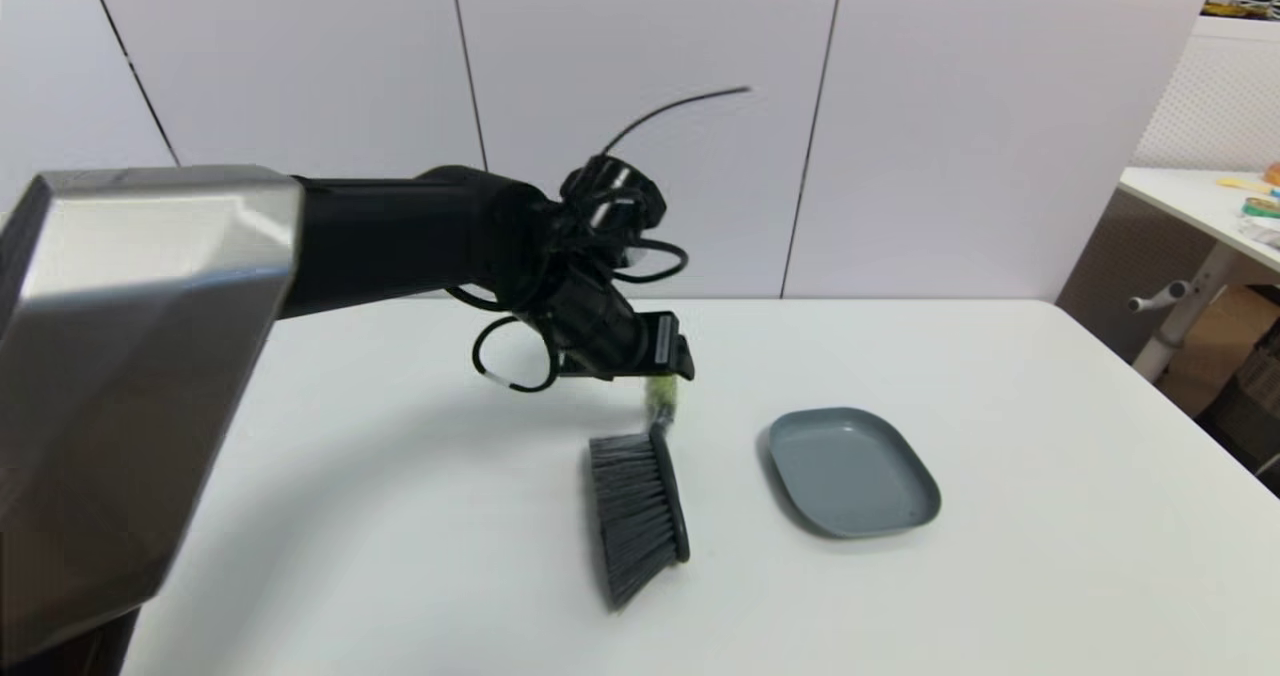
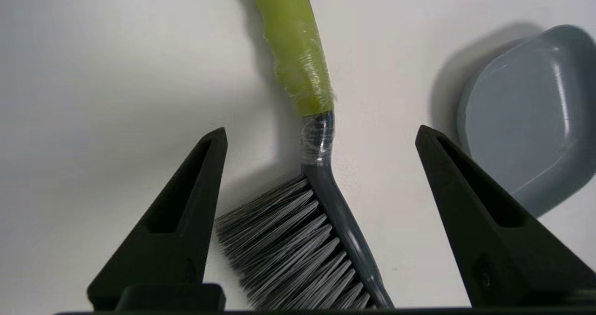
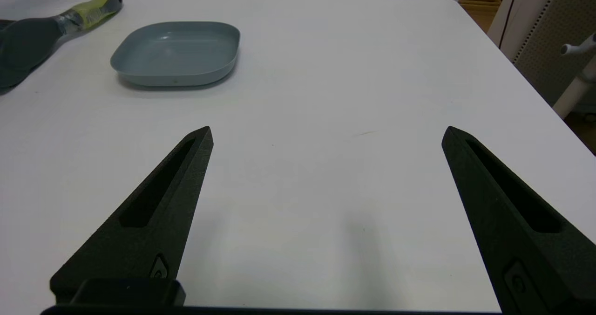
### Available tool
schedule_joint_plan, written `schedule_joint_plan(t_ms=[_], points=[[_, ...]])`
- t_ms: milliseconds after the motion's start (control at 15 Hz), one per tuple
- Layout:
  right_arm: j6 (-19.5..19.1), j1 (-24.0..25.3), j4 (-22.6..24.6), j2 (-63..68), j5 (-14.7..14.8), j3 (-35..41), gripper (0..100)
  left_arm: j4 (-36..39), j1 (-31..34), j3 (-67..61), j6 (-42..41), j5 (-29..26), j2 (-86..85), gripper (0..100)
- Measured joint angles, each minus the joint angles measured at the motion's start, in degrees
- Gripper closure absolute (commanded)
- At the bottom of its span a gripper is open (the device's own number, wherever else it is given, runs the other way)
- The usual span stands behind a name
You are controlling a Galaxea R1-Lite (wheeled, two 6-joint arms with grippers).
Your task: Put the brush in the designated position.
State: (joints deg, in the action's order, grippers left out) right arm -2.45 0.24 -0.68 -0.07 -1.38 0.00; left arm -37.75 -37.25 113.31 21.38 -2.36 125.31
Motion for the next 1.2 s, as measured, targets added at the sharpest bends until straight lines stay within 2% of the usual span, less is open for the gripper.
schedule_joint_plan(t_ms=[333,533,733,933,1200], points=[[0.0,0.0,0.0,0.0,0.0,0.0,0,0.4,4.9,-3.6,-11.7,0.1,-12.9,0],[0.0,0.0,0.0,0.0,0.0,0.0,0,3.6,8.3,-10.9,-18.7,0.1,-23.0,0],[0.0,0.0,0.0,0.0,0.0,0.0,0,8.7,12.5,-25.0,-24.0,0.1,-34.6,0],[0.0,0.0,0.0,0.0,0.0,0.0,0,14.9,17.0,-42.0,-25.7,0.1,-47.3,0],[0.0,0.0,0.0,0.0,0.0,0.0,0,27.4,24.3,-60.9,-27.0,0.0,-64.1,0]])
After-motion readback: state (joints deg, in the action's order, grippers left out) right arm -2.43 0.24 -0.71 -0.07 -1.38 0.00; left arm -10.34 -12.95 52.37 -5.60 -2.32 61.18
